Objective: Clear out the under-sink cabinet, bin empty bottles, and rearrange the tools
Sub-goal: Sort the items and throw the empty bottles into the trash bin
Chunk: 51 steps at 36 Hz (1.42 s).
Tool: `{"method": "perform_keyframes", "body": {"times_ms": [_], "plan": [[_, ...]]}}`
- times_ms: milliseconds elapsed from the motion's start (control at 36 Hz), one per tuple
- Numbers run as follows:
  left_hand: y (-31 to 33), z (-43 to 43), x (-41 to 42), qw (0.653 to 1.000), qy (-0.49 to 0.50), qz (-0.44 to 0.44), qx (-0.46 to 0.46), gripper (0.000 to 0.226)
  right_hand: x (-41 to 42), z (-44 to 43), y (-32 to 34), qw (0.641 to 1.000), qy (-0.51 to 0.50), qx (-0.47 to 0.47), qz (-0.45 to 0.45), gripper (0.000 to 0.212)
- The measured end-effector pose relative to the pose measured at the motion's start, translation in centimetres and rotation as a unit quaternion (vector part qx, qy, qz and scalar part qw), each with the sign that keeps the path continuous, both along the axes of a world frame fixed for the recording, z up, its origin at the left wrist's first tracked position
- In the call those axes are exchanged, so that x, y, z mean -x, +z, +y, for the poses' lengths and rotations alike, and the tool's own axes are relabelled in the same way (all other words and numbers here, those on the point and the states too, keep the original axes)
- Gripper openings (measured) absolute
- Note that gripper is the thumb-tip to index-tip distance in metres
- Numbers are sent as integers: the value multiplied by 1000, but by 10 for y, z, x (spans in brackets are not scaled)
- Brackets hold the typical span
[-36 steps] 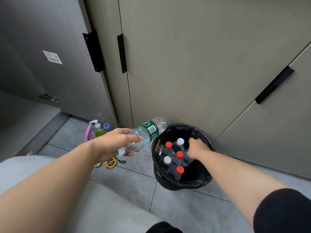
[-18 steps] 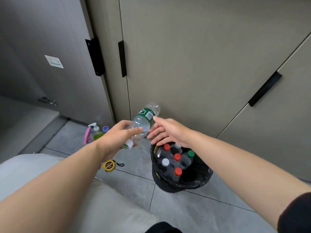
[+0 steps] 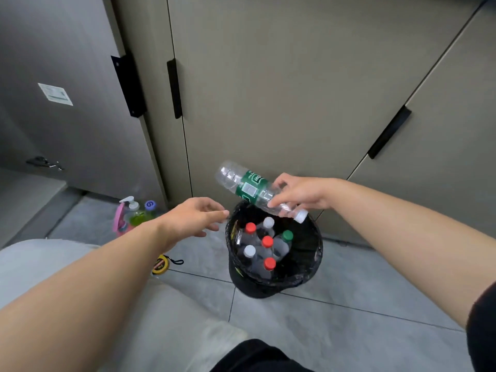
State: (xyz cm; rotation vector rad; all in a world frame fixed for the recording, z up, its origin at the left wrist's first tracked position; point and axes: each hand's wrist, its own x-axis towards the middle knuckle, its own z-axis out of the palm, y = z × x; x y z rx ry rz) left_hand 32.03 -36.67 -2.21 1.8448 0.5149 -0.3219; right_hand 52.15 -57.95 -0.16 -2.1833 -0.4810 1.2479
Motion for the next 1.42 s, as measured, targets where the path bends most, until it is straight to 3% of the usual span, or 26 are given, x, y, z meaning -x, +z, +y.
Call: {"method": "perform_keyframes", "body": {"times_ms": [222, 361, 472, 583, 667, 750, 778, 833, 1000, 1250, 1417], "plan": [[-8, -4, -3, 992, -41, 18, -122, 13, -13, -33, 15, 951, 128, 279, -38, 50], [-9, -1, 0, 985, -59, 21, -161, 12, 7, -16, 3, 869, 248, 416, -96, 48], [-9, 2, 4, 985, -55, 23, -160, 12, 32, -3, -19, 808, 311, 482, -138, 14], [-12, 5, 6, 985, -54, 26, -162, 10, 41, 8, -32, 745, 399, 501, -186, 22], [-14, 6, 5, 985, -56, 26, -162, 8, 33, 1, -29, 747, 380, 503, -211, 36], [-16, 7, 4, 984, -57, 25, -165, 7, 19, -5, -23, 711, 428, 468, -305, 38], [-17, 7, 4, 984, -57, 25, -165, 7, 18, -7, -24, 685, 449, 483, -311, 40], [-17, 7, 4, 984, -59, 26, -165, 7, 25, -5, -28, 671, 402, 554, -285, 48], [-18, 6, 4, 984, -59, 24, -164, 8, 39, -12, -63, 807, 270, 410, -329, 107], [-19, 11, 8, 984, -54, 29, -168, 9, 57, -28, -118, 897, 152, 286, -299, 35], [-21, 17, 12, 983, -41, 19, -181, 4, 65, -31, -137, 896, 151, 281, -307, 26]]}}
